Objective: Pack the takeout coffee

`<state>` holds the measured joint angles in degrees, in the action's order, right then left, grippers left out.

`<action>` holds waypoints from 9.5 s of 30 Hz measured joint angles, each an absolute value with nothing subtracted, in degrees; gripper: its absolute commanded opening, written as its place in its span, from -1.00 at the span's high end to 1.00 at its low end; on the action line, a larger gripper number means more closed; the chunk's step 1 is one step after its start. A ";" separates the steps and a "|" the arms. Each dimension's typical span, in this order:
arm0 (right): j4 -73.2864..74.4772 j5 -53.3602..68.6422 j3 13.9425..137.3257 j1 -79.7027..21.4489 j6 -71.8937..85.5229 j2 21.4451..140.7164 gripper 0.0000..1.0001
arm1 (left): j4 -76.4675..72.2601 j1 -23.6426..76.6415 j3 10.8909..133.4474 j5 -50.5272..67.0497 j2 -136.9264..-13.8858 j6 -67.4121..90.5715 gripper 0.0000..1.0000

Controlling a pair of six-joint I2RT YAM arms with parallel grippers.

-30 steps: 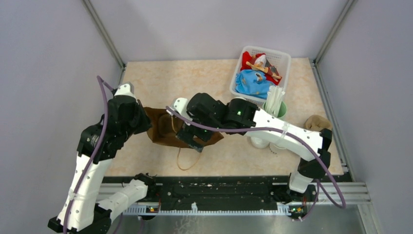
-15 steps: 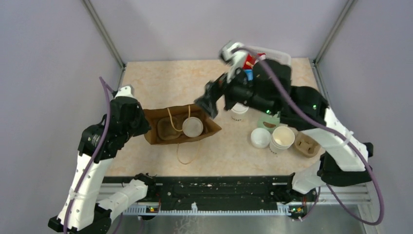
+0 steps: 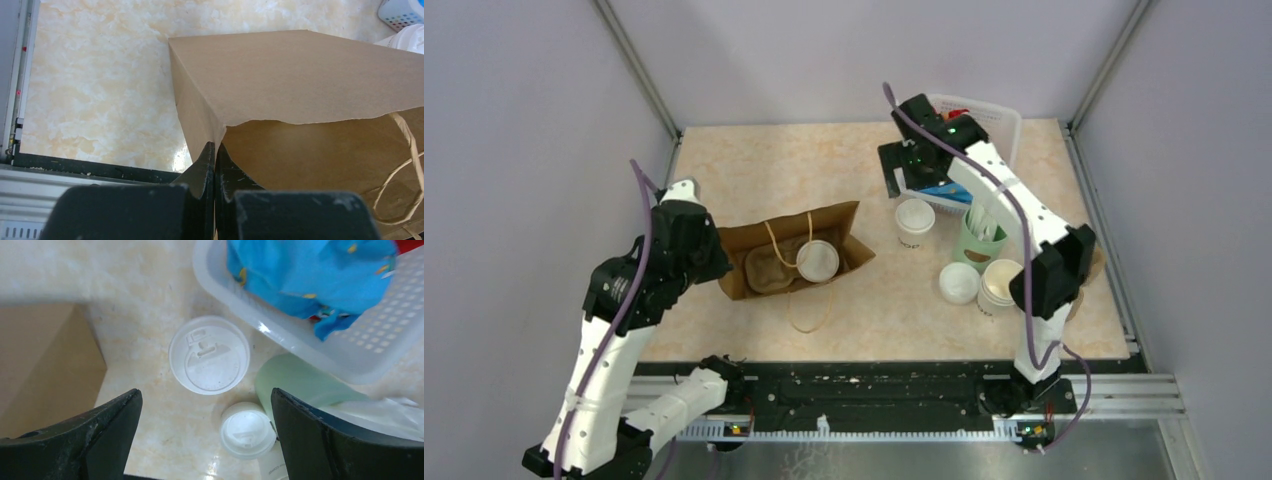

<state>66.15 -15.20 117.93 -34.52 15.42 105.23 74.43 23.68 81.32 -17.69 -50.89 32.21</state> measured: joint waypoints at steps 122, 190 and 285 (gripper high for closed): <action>65.47 -2.76 104.47 -30.57 9.17 101.45 -0.20 | 71.66 23.66 79.77 -15.53 -51.11 30.17 1.00; 53.93 -21.21 112.84 -82.32 1.69 86.52 -0.14 | 60.42 23.62 71.02 -15.46 -43.75 24.73 1.00; 35.55 19.33 102.87 -54.30 33.71 84.66 0.03 | 61.56 23.62 70.00 -6.48 -47.31 31.94 1.00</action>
